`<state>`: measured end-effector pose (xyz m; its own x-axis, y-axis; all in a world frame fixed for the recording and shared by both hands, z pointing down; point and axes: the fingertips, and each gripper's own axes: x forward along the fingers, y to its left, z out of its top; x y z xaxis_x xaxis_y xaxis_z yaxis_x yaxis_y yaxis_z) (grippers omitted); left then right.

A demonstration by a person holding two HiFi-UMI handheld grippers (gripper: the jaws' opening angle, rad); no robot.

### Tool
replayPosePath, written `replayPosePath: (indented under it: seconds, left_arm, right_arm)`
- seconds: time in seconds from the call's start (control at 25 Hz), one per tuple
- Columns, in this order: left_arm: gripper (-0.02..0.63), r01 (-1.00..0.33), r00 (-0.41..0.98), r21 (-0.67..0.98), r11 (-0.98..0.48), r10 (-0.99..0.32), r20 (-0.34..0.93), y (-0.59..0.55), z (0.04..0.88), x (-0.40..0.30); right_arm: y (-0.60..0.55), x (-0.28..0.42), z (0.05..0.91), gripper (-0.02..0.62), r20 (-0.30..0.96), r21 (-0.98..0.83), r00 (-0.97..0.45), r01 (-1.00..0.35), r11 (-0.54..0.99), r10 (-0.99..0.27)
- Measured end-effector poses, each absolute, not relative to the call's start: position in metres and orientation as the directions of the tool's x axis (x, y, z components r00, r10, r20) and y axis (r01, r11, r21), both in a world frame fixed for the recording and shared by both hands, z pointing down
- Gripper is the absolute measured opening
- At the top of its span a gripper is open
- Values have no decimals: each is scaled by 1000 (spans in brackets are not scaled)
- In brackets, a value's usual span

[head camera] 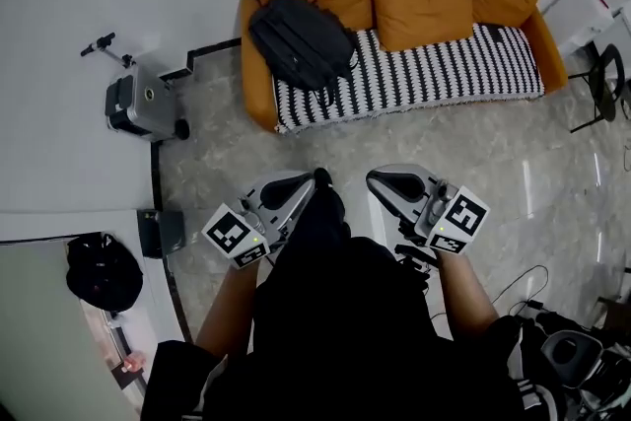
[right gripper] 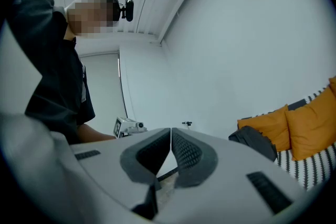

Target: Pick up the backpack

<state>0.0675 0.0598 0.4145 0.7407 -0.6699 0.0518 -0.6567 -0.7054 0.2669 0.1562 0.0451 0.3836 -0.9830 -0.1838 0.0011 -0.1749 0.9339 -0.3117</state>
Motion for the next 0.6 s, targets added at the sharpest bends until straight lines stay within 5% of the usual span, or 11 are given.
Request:
replayPosePath:
  seconds: [0.6]
  left_arm:
    - [23, -651, 738, 277, -707, -675, 10, -96, 410, 32]
  right_arm:
    - [-105, 123, 371, 28, 58, -274, -984, -176, 945, -167]
